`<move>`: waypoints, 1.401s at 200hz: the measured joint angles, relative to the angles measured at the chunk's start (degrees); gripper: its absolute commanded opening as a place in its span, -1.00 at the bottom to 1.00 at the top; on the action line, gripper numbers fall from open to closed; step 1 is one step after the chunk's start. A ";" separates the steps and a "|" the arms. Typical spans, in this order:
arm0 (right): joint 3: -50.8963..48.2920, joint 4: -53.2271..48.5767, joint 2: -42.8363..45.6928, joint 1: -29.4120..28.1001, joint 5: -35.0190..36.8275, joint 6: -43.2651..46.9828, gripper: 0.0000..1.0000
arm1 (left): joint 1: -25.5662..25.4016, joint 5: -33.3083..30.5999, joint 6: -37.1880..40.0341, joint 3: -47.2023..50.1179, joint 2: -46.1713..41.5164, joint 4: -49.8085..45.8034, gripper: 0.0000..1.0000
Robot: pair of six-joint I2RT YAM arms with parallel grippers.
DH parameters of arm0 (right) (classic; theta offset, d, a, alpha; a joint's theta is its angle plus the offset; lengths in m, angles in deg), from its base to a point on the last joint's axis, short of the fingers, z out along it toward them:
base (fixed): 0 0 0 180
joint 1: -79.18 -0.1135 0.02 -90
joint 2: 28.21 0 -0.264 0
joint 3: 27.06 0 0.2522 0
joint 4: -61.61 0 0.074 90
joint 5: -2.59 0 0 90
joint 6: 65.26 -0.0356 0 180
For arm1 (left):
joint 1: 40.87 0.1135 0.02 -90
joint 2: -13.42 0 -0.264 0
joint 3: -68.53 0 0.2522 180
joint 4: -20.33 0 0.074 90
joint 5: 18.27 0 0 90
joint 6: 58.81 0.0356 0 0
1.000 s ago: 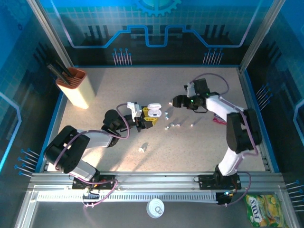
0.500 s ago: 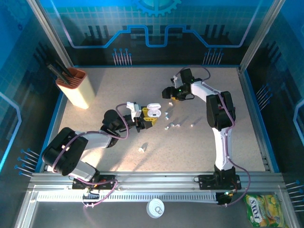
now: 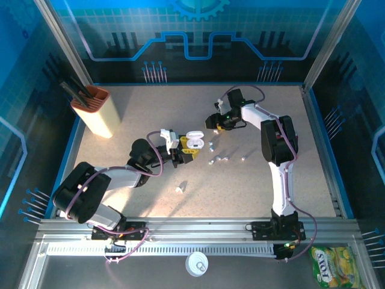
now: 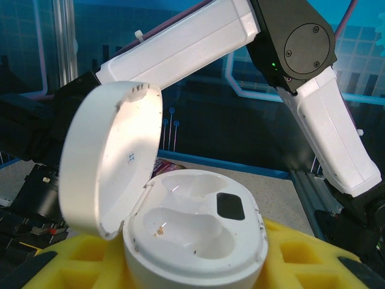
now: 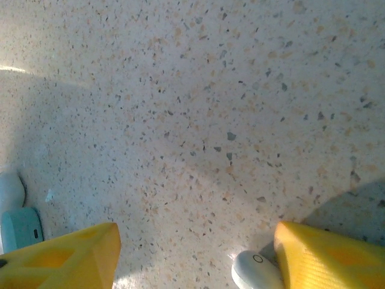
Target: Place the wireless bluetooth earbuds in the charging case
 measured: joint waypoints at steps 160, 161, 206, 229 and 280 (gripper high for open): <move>-5.07 0.33 1.81 0.96 -1.66 -1.27 -0.32 | 0.00 0.02 -0.04 0.00 1.51 0.17 -0.22; -5.11 0.33 1.81 0.96 -1.68 -1.29 -0.32 | 0.00 0.02 -0.04 0.00 1.51 0.17 -0.22; -5.49 0.50 1.81 0.98 -2.91 -2.32 -0.45 | 0.00 0.00 -0.04 0.00 1.53 0.20 -0.22; -5.49 0.50 1.81 0.98 -2.91 -2.73 -0.49 | 0.00 0.02 -0.04 0.00 1.64 0.22 -0.22; -5.53 0.55 1.79 0.98 -2.89 -3.45 -0.50 | 0.00 0.02 -0.04 0.00 1.95 0.24 -0.22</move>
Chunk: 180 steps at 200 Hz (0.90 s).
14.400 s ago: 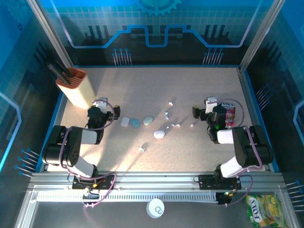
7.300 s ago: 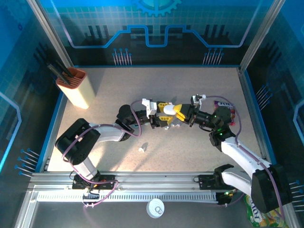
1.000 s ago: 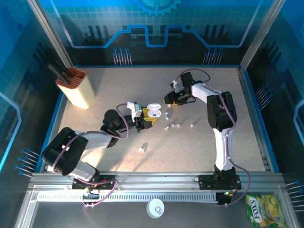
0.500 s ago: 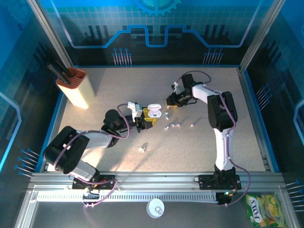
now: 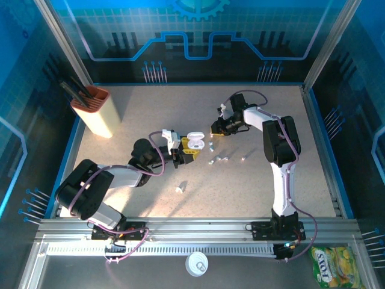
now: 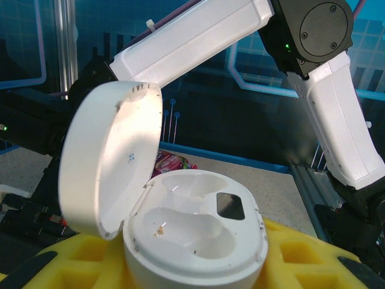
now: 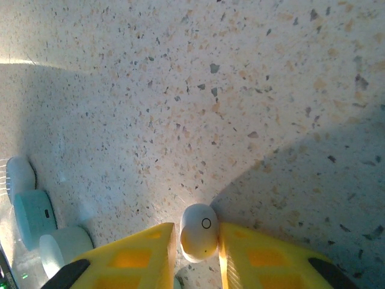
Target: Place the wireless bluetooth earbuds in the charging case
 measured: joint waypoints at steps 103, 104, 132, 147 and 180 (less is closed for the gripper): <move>-0.33 0.74 0.26 -0.15 1.27 -1.57 -0.60 | 0.00 -0.02 0.02 0.00 0.00 0.48 -0.22; -0.46 0.92 0.37 -0.15 1.40 -1.62 -0.60 | 0.00 -0.02 0.02 0.00 0.00 0.48 -0.22; -4.17 2.36 3.96 -0.44 4.79 -2.51 -0.59 | 0.02 -0.04 0.04 0.00 0.22 1.36 -0.22; -7.52 3.74 7.78 -0.48 7.19 -3.06 -0.60 | 0.11 -0.04 0.02 0.00 0.26 1.36 -0.23; -14.12 4.63 18.49 -1.07 15.80 -3.87 -0.62 | 0.35 -0.04 0.22 0.00 0.26 1.33 -0.23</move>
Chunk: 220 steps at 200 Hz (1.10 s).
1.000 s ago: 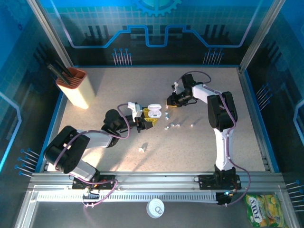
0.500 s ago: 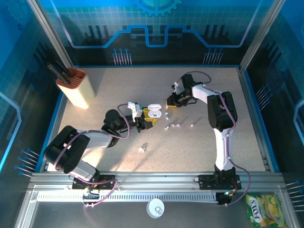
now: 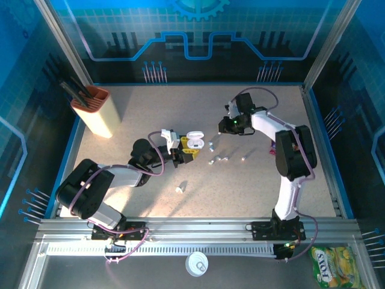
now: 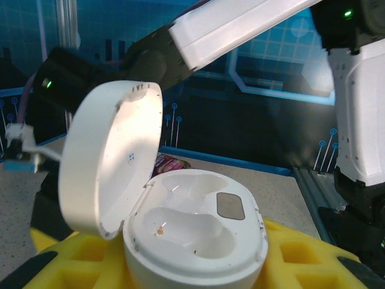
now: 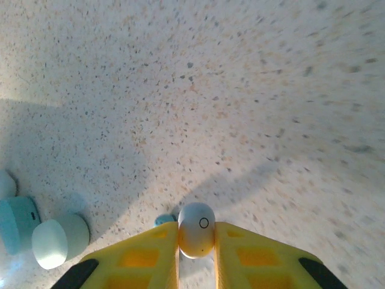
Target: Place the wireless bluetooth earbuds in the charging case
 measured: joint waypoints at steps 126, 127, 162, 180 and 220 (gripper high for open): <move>-5.46 -12.48 8.41 -15.28 35.67 -7.72 -0.65 | 1.11 -0.31 3.48 0.00 -2.12 -5.22 -0.22; -5.46 -12.48 8.39 -15.34 35.76 -7.78 -0.65 | 1.11 -0.31 3.52 0.00 -2.14 -5.27 -0.22; -4.96 -13.66 7.72 -17.25 39.36 -9.16 -0.65 | 1.11 -0.42 4.66 0.00 -2.86 -6.19 -0.21; -4.92 -13.90 7.63 -17.31 40.04 -9.29 -0.65 | 1.16 -0.44 4.79 0.00 -2.86 -6.19 -0.21; -4.94 -13.94 7.91 -17.31 40.22 -9.46 -0.64 | 1.22 -0.87 4.79 0.00 -2.86 -6.16 -0.21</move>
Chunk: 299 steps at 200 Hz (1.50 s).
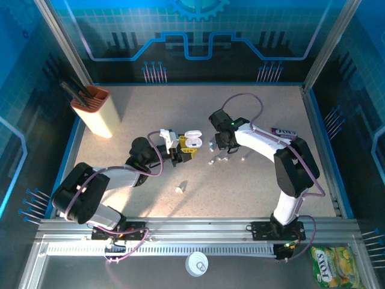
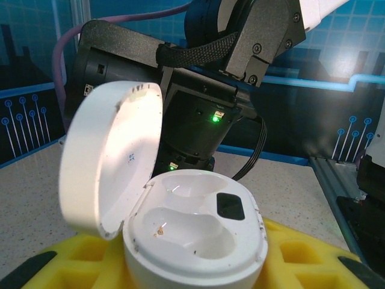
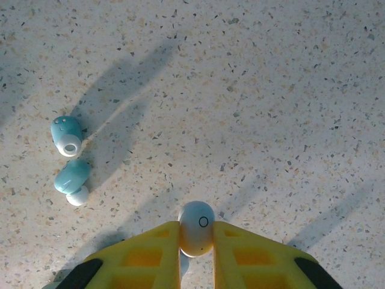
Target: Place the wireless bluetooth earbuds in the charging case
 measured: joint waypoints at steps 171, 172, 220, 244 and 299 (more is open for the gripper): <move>-4.11 2.91 29.83 -15.39 -8.33 3.98 -0.57 | 1.01 -0.02 4.13 -3.04 0.02 -11.08 -0.21; -4.07 2.93 29.83 -15.45 -8.33 4.02 -0.57 | 1.01 0.02 4.13 -3.06 0.02 -11.13 -0.21; 0.24 5.22 27.39 -17.35 -10.58 7.06 -0.57 | 1.01 1.70 4.13 -3.41 0.02 -12.57 -0.25; 2.27 5.99 24.50 -17.40 -11.06 8.39 -0.57 | 1.01 2.54 4.07 -3.41 0.02 -12.61 -0.26; 2.12 6.12 23.17 -17.18 -11.93 9.11 -0.58 | 1.01 2.64 3.28 -3.41 0.02 -12.00 -0.25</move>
